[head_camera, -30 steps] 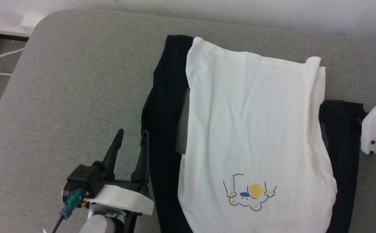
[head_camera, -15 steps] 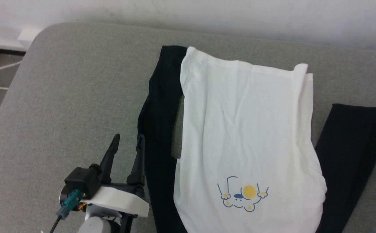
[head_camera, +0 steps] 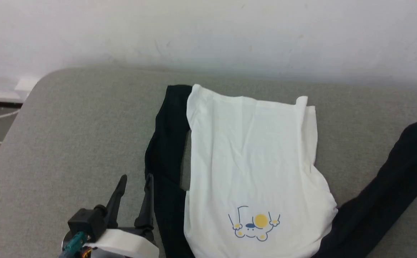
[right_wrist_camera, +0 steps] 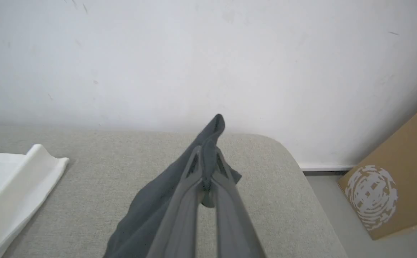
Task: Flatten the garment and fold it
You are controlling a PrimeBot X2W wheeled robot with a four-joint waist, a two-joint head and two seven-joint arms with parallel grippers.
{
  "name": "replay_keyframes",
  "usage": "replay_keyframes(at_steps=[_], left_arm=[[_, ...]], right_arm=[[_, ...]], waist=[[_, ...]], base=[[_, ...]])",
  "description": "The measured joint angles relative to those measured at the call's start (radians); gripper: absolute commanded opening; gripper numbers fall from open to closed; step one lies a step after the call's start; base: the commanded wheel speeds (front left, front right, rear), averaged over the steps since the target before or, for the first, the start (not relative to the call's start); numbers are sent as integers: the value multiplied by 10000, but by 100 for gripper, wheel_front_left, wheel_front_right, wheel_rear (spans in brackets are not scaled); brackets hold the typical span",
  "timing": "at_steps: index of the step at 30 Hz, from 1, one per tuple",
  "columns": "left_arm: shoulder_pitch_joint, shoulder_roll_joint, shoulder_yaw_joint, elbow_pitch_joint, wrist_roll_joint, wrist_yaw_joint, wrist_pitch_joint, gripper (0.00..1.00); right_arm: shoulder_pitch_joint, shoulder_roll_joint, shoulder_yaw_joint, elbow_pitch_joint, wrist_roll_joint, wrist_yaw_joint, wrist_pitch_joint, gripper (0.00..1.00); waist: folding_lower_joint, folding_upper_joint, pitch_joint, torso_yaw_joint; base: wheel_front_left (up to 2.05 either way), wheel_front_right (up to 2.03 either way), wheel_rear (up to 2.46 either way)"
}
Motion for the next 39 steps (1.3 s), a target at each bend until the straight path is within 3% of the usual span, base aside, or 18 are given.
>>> replay_keyframes(at_steps=[6, 10, 14, 18, 20, 22, 28, 39], left_arm=[[323, 17, 33, 27, -8, -77, 0, 100], [649, 54, 86, 54, -61, -79, 0, 100], [759, 119, 71, 33, -105, -82, 15, 100], [756, 127, 21, 17, -113, -94, 33, 100], [753, 113, -38, 10, -121, -96, 98, 100], [751, 107, -48, 19, -138, -96, 104, 100], [621, -42, -240, 117, -157, -165, 104, 100], [255, -259, -456, 316, -171, -176, 100, 100]], right_arm=[[1651, 1296, -334, -4017, -282, -4, 928, 0], [2703, 2449, 667, -6500, -382, -4, 1749, 0], [3186, 3256, 2015, -7570, -499, -2, 2155, 0], [3207, 3482, 2995, -7403, -825, -2, 2142, 0], [3151, 3766, 3735, -6677, -1024, -2, 1883, 0], [3082, 3847, 3948, -6383, -1158, 0, 1726, 0], [2214, 4301, 4719, -3864, -1852, 0, 754, 0], [1185, 4466, 5402, -792, -2174, 0, -451, 0]], waist=[[0, 0, -562, -114], [-1, 0, -885, -153], [-2, 0, -1071, -113], [1, 0, -1063, 10], [1, 0, -980, 198], [0, 0, -942, 266], [2, 0, -624, 828], [3, 0, -4, 1515]], base=[[0, 0, 0], [0, 0, 0], [0, 0, 0], [0, 0, 0], [0, 0, 0], [0, 0, 0], [0, 0, 0], [0, 0, 0]])
